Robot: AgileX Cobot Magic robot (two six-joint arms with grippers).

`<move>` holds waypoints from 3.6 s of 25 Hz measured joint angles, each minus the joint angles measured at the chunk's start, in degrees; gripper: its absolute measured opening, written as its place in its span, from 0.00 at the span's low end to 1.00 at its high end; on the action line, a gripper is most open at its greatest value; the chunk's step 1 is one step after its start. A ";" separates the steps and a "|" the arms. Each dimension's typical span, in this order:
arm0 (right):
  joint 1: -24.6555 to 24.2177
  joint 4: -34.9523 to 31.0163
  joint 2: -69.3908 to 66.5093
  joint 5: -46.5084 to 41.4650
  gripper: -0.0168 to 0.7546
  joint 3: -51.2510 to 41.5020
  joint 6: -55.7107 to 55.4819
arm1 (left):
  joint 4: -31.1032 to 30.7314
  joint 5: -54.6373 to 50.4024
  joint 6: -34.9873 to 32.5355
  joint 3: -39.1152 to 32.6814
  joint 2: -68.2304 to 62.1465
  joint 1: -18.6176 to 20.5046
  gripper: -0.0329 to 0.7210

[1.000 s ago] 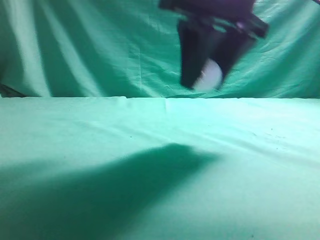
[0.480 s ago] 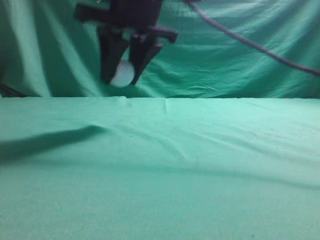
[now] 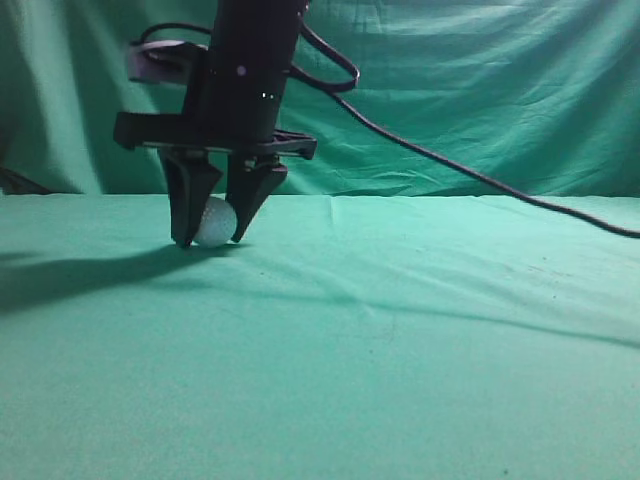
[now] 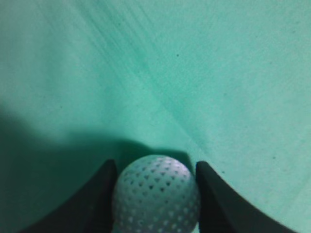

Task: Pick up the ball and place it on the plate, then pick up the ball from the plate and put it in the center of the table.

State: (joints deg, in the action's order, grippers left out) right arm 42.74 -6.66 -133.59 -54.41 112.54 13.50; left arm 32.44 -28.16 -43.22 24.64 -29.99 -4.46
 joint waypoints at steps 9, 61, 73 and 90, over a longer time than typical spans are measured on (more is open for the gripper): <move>0.00 -0.10 0.57 -1.06 0.75 0.00 0.00 | 0.00 0.44 0.00 -0.04 0.00 0.00 0.04; 0.00 8.87 117.83 19.37 0.02 -93.35 -21.16 | -1.90 -0.37 5.53 -6.95 7.84 -13.28 0.04; 0.00 7.66 117.96 28.78 0.02 -98.92 -22.12 | -4.51 -1.45 5.53 -6.95 7.84 -13.28 0.04; -7.02 11.36 121.48 29.83 0.02 -101.10 -17.39 | -4.73 -1.45 5.53 -6.95 7.84 -13.28 0.04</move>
State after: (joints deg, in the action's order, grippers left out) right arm 35.72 4.69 -12.11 -24.59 11.44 -3.89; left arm 27.71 -29.61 -37.68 17.69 -22.15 -17.74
